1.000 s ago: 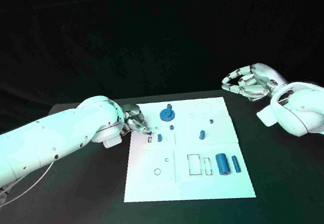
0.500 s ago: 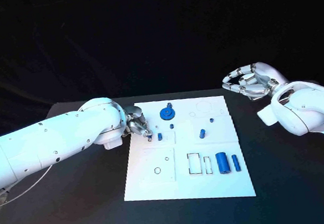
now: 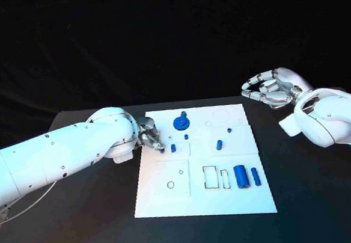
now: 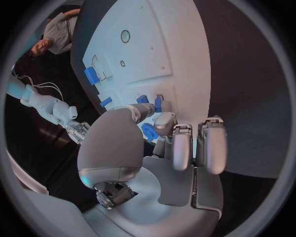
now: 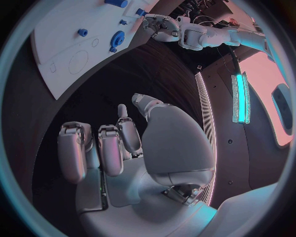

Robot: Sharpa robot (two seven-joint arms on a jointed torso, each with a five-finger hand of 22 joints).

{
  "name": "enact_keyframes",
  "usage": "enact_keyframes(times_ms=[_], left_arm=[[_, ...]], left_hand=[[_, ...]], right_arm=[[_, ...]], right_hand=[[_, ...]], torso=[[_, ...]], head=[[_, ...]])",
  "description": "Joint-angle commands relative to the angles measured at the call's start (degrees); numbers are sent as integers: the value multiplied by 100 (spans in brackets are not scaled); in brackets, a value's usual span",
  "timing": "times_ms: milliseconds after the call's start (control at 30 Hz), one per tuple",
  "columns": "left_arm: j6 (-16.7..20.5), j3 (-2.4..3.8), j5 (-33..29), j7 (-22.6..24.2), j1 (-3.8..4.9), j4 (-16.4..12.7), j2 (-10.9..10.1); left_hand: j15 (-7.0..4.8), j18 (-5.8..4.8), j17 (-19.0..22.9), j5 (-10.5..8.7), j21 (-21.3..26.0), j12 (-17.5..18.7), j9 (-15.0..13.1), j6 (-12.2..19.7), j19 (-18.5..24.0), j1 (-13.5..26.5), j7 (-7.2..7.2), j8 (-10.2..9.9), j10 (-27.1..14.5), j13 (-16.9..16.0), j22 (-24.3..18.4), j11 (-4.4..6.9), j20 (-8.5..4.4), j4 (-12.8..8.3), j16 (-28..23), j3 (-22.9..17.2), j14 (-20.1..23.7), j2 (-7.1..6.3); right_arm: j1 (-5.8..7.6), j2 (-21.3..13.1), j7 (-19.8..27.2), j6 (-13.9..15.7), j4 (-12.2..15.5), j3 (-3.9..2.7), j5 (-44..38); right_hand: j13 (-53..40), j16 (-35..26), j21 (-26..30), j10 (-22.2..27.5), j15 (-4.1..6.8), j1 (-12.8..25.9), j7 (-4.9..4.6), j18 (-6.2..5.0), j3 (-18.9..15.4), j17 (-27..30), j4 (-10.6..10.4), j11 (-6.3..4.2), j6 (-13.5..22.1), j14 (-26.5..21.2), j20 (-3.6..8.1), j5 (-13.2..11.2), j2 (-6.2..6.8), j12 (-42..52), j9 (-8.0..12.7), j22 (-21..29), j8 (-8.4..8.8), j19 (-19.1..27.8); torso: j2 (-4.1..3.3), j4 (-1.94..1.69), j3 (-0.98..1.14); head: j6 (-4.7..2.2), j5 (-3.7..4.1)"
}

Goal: Assemble the parts on the task board

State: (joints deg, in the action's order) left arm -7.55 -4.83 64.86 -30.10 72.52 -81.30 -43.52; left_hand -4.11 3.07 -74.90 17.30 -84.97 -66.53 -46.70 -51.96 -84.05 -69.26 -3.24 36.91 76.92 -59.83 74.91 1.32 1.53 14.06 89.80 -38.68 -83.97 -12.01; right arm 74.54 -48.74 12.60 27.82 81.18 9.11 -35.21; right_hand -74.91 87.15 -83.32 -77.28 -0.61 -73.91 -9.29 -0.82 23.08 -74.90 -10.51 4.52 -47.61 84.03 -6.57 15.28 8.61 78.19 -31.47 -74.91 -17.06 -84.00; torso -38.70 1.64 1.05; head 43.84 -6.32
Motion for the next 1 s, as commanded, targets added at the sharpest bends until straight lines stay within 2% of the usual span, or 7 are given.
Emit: enact_keyframes(times_ms=[33, 667, 767, 1000], left_arm=[[-11, -3, 149, -98, -15, 7, 30], [-31, -12, 190, -146, -47, 26, 73], [-67, -12, 189, -147, -48, 18, 71], [-149, -13, 170, -153, -49, -3, 71]], left_hand=[[-47, -107, -1510, 26, -22, -16, 3, -76, -185, 62, 36, 28, 33, -8, 679, 7, -45, -951, 20, -981, -603, 10], [-50, -110, -1510, 27, -31, -21, 0, -81, -193, 76, 40, 38, 39, -11, 694, 12, -48, -956, 20, -991, -603, 6], [-54, -112, -1510, 22, -35, -46, -4, -87, -197, 98, 47, 51, 56, -39, 702, 16, -52, -962, 20, -996, -603, -9], [-60, -119, -1510, 13, -54, -97, -11, -109, -212, 137, 60, 76, 92, -97, 733, 25, -56, -965, 20, -996, -603, -27]], right_arm=[[-4, -2, 22, -72, 10, 0, -36], [-6, -3, 27, -77, 13, 0, -36], [-6, -2, 27, -80, 12, 0, -36], [-9, -1, 26, -81, 8, 0, -36]], right_hand=[[-141, -19, 22, -13, 30, -3, -3, -115, 36, -630, 7, -4, 41, 374, 15, 24, -12, -19, -9, -976, -32, -126], [-138, -21, 26, -18, 31, 8, -2, -115, 38, -629, -2, -5, 41, 374, 18, 37, -10, -22, -12, -975, -40, -126], [-138, -24, 31, -21, 32, 12, -1, -116, 38, -621, -5, -6, 38, 372, 18, 40, -11, -21, -14, -971, -43, -123], [-138, -24, 31, -21, 32, 12, -1, -116, 38, -621, -5, -6, 38, 372, 18, 40, -11, -21, -14, -971, -43, -123]], torso=[[-4, 3, 0], [-1, -5, -2], [2, -4, -3], [0, -4, -1]], head=[[7, 0], [25, 31], [54, 24], [60, 29]])
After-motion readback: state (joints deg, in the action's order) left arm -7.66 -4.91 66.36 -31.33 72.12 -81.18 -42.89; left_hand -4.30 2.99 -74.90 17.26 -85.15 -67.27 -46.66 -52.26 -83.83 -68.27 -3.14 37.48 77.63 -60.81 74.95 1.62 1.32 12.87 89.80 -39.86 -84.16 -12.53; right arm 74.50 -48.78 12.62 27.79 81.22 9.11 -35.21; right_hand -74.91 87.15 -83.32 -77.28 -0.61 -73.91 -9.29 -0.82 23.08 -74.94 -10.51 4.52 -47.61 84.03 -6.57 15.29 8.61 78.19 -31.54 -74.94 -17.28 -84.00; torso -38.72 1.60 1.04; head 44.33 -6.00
